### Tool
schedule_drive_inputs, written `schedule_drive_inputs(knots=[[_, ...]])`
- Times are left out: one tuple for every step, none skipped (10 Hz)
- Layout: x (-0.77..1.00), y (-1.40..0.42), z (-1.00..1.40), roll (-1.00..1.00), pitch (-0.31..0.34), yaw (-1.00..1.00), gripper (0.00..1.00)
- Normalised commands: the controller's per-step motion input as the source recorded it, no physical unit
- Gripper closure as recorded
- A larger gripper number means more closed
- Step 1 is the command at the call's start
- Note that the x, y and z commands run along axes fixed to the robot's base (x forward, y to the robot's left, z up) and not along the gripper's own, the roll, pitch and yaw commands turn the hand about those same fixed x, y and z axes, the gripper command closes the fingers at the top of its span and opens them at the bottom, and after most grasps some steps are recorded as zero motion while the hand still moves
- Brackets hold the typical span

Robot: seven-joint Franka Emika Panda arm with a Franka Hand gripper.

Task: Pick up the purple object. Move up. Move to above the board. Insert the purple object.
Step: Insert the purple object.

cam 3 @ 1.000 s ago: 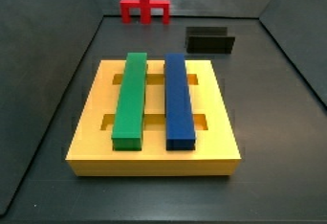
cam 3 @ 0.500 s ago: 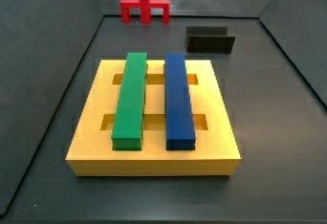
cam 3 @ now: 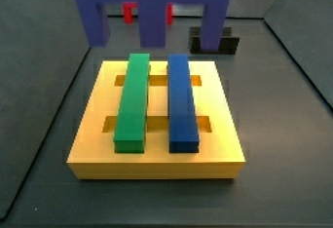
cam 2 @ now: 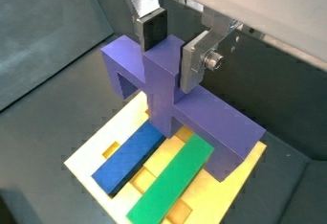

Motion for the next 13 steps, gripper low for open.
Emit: schedule_drive_inputs(knots=[[-0.03, -0.45, -0.63, 0.25, -0.214, 0.05, 1.0], [0.0, -0.4, -0.66, 0.2, -0.196, 0.01, 1.0], [0.04, -0.33, -0.53, 0.1, -0.091, 0.0, 1.0], [0.08, -0.15, -0.47, 0.0, -0.043, 0.0, 1.0], [0.11, -0.12, -0.45, 0.0, -0.026, 0.0, 1.0], [0.0, 0.0, -0.33, -0.16, -0.061, 0.0, 1.0], [0.0, -0.02, -0.28, -0.15, -0.07, 0.0, 1.0], [0.01, -0.01, -0.27, -0.13, -0.063, 0.0, 1.0], [0.09, -0.06, -0.22, -0.08, -0.04, 0.0, 1.0], [0.25, -0.07, -0.21, 0.0, 0.0, 0.05, 1.0], [0.15, -0.05, -0.21, 0.0, 0.0, 0.06, 1.0], [0.07, 0.0, -0.21, 0.0, -0.001, 0.03, 1.0], [0.0, 0.0, -0.22, 0.0, -0.016, 0.0, 1.0]])
